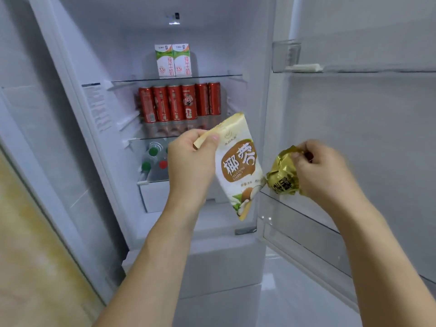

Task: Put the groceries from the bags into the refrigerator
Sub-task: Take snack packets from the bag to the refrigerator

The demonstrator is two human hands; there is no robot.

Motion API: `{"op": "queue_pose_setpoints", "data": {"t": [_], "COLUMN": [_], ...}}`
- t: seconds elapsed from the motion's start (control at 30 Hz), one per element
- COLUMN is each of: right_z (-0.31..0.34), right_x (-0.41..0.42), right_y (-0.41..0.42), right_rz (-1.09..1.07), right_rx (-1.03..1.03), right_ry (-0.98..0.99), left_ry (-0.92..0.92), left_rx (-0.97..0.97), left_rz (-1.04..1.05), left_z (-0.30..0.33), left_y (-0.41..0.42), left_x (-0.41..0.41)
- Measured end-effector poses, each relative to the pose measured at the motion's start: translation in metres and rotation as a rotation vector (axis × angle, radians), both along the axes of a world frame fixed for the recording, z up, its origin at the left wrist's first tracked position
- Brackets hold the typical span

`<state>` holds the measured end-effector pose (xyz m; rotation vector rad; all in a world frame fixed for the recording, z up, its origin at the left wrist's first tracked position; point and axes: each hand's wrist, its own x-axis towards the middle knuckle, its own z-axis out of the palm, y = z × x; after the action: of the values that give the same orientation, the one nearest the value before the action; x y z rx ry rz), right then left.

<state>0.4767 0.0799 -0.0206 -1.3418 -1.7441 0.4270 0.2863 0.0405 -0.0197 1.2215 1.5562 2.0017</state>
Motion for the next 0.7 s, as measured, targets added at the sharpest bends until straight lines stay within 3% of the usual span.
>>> {"op": "queue_pose_setpoints", "data": {"t": [0.2, 0.47, 0.7], "right_z": [0.005, -0.009, -0.020], "right_x": [0.019, 0.036, 0.046], "right_y": [0.032, 0.059, 0.072], "right_rz": [-0.171, -0.180, -0.191], "right_rx": [-0.034, -0.198, -0.194], "right_ry": [-0.160, -0.296, -0.410], "left_ry": [-0.070, -0.169, -0.110], "left_rx": [-0.010, -0.057, -0.078], "left_rz": [-0.146, -0.281, -0.337], "left_z": [0.007, -0.010, -0.018], "left_y": [0.065, 0.105, 0.120], "left_x": [0.019, 0.050, 0.072]}}
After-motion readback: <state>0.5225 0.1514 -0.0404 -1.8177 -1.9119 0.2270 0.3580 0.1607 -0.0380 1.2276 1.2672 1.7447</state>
